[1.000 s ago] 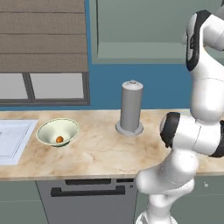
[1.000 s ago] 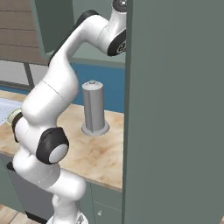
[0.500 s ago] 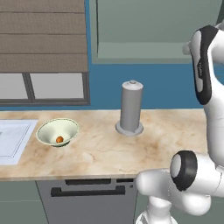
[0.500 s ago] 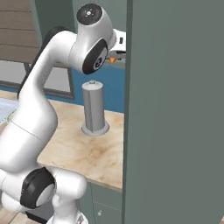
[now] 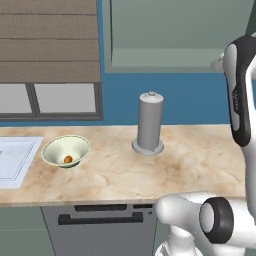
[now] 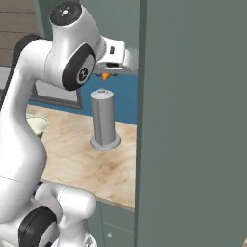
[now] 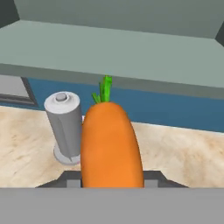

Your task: Pick the carrots from the cabinet and place them in one bowl. Pick the garlic from the sink and place it in the other bowl.

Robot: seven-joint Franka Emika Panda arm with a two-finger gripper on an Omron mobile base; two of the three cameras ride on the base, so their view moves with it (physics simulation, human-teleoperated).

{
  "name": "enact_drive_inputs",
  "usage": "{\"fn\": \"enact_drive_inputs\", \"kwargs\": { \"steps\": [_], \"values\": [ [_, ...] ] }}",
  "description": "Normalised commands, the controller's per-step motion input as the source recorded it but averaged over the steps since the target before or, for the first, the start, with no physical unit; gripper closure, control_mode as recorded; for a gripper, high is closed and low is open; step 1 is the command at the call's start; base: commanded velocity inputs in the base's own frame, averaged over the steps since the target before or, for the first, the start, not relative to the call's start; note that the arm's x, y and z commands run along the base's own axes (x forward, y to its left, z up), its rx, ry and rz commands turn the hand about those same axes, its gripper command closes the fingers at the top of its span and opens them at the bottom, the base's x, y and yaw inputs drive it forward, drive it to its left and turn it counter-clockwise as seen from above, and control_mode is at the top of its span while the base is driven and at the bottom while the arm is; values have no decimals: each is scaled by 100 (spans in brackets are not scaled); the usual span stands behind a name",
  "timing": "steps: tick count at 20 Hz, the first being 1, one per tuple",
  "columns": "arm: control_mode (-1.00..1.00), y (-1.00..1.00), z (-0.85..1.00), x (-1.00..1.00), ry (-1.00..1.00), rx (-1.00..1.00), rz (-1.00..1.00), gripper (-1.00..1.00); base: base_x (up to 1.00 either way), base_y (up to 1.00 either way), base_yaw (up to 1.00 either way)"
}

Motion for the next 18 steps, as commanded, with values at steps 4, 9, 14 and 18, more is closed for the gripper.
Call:
{"fn": "enact_drive_inputs", "kwargs": {
  "steps": [4,9,14,18],
  "values": [
    [-100,50,-32,-34,21,0,0,100,0,0,0],
    [-100,36,-53,-38,18,0,-8,100,0,0,0],
    [-100,3,-40,-19,3,0,-33,100,0,0,0],
    [-100,5,-40,-8,-3,2,-34,100,0,0,0]
  ]
}}
